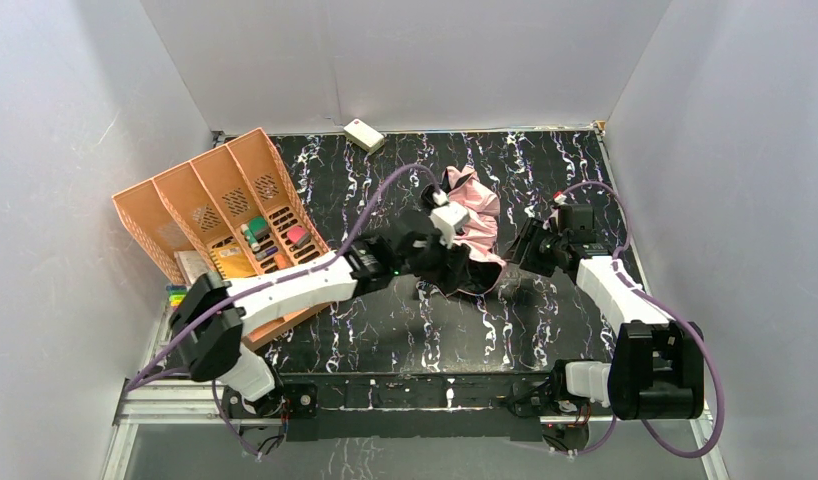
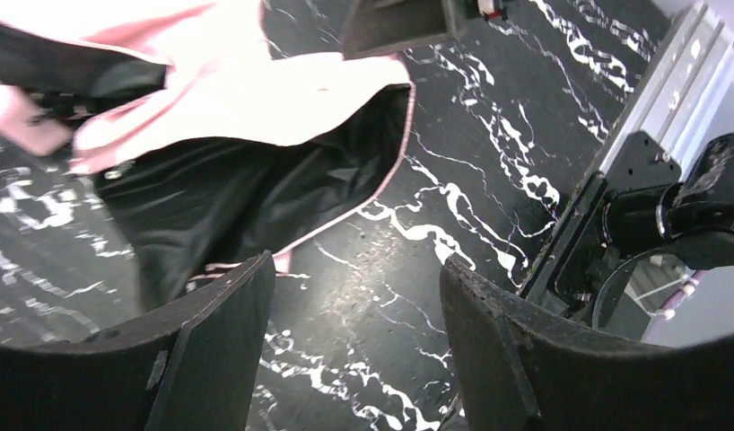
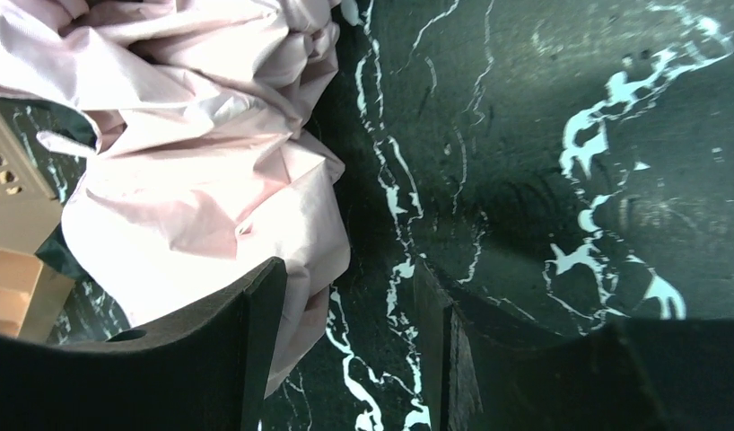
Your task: Put away the umbrella
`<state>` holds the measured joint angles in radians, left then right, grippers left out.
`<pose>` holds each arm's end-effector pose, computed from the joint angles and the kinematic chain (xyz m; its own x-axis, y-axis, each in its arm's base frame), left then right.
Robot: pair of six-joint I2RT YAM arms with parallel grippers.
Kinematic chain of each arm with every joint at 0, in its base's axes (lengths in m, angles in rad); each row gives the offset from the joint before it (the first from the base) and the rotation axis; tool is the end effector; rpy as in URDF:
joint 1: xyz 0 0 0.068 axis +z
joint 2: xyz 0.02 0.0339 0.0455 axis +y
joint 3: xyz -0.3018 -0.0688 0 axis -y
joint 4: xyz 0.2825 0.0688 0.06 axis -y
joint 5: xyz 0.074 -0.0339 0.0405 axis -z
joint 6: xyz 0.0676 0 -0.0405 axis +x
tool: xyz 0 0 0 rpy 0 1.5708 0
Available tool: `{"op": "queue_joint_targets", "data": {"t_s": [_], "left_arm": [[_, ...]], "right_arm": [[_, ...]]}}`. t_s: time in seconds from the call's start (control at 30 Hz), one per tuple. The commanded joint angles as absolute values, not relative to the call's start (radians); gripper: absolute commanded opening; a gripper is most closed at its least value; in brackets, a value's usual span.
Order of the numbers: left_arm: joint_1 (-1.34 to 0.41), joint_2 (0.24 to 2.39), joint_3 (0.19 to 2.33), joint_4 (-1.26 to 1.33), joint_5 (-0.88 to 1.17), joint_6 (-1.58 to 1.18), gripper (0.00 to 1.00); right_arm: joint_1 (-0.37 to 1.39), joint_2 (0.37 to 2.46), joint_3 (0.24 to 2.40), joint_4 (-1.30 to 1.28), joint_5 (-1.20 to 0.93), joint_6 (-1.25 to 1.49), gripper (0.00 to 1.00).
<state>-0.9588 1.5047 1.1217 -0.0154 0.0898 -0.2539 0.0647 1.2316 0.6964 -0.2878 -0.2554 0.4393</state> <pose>0.2333 -0.3430 0.3099 -0.4324 0.1806 -0.8834 0.7791 0.5681 -0.2652 0.2863 0.0357 0.2034 -0.7617 0.3630 -0.5367 0.0994 0.8840 0.4569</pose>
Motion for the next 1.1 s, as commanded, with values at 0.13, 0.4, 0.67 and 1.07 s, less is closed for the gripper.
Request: {"op": "queue_joint_targets", "data": {"t_s": [0.13, 0.4, 0.67, 1.07], "left_arm": [[-1.061, 1.723, 1.240, 0.076, 0.049, -0.236, 0.66], [-1.087, 1.843, 1.295, 0.089, 0.071, -0.219, 0.66], [-1.102, 1.902, 1.320, 0.109, 0.059, -0.196, 0.66], [-1.120, 2.011, 1.363, 0.150, -0.021, -0.163, 0.60]], "right_arm": [[0.058, 1.253, 0.672, -0.208, -0.408, 0.493, 0.61], [0.058, 1.258, 0.661, -0.206, -0.418, 0.492, 0.61], [0.057, 1.266, 0.676, -0.209, -0.425, 0.497, 0.60], [0.049, 1.276, 0.698, -0.233, -0.435, 0.491, 0.60]]}}
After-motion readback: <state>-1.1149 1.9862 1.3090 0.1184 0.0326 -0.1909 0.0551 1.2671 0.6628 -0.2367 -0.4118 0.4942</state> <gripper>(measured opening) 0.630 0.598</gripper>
